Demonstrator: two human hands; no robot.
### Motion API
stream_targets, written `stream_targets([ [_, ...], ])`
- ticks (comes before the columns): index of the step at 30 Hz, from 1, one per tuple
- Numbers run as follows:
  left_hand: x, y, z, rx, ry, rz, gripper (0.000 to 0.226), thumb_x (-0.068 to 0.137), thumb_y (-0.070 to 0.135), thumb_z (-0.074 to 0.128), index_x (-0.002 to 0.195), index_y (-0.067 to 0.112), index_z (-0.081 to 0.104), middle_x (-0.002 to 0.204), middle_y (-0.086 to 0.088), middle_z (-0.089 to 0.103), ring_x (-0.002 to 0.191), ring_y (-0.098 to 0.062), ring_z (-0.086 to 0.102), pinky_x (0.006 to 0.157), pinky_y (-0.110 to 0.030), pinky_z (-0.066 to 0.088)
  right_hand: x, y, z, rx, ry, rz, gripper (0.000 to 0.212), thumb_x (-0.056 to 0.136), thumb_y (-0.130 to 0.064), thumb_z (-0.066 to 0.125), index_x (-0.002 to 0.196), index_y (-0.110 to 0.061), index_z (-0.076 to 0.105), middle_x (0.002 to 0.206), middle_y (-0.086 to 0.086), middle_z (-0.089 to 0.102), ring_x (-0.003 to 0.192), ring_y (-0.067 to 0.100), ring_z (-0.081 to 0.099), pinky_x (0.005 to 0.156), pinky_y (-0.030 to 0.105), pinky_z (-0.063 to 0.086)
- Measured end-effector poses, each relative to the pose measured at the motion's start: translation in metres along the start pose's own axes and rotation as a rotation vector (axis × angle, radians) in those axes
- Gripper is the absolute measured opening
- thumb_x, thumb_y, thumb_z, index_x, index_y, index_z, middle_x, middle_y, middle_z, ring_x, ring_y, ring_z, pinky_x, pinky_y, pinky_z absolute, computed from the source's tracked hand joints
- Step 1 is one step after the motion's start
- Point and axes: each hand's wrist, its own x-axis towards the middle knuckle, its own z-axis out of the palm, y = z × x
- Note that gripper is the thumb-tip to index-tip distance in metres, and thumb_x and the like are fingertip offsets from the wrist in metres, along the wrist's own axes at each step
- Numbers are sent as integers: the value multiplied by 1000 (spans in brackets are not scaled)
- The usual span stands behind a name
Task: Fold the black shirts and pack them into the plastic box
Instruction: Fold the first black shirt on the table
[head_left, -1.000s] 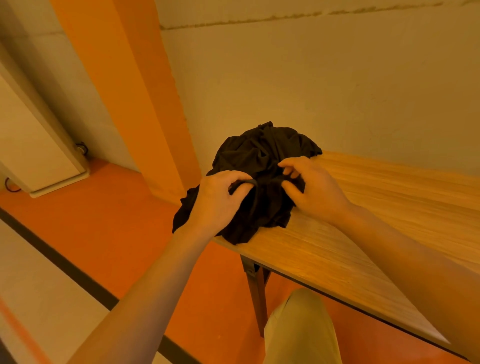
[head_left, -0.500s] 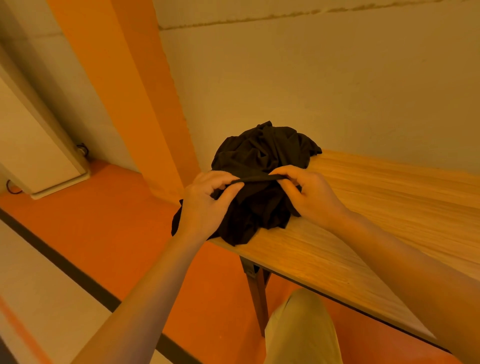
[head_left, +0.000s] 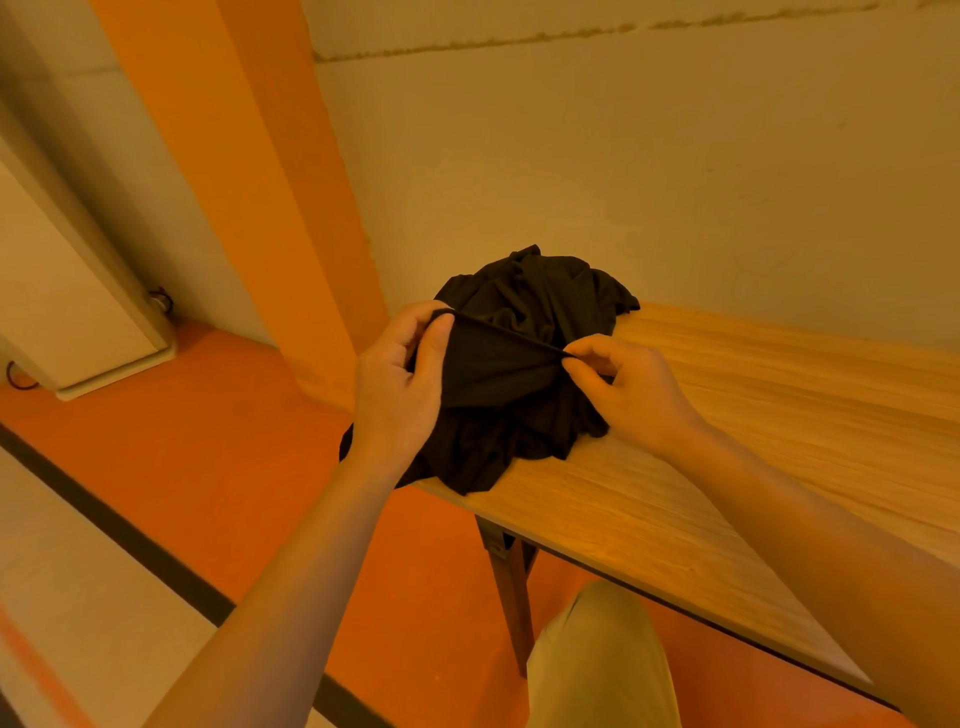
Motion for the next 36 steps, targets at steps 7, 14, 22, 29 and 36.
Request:
stream_targets([
  [7,-5,-4,0,189,-315,45,39,88,43,60,122,24,59,64,16,54,61,-5,55,56,-14,39,3,-28,11,283,-19,-38,18,98,-17,49,109,-21,62,94,-10,67,89,-2,62,74,11,48],
  [14,-2,1,-1,135,-215,25,13,94,25,59,93,36,66,67,8,64,64,-7,61,59,-17,47,2,-29,14,150,-101,-171,23,91,-28,61,111,-19,66,100,-10,64,93,1,60,78,14,49],
  [22,27,6,-38,78,230,-75,19,99,29,51,86,19,61,56,13,46,49,0,42,48,-9,28,2,0,17,-143,-39,-91,24,97,-26,52,115,-18,65,92,-11,63,80,0,56,66,11,41],
  [29,21,-24,-43,382,100,-176,28,97,33,54,123,26,53,58,-4,44,50,-12,41,43,-18,31,7,3,6,-192,38,-119,26,96,-22,54,118,-17,65,107,-1,69,99,14,63,83,28,53],
  [36,7,-11,-3,430,-403,105,43,87,44,64,127,29,57,56,12,43,56,-2,48,54,-13,35,7,-19,11,-197,71,-252,19,92,-25,60,106,-17,71,99,-3,71,94,11,64,80,32,54],
])
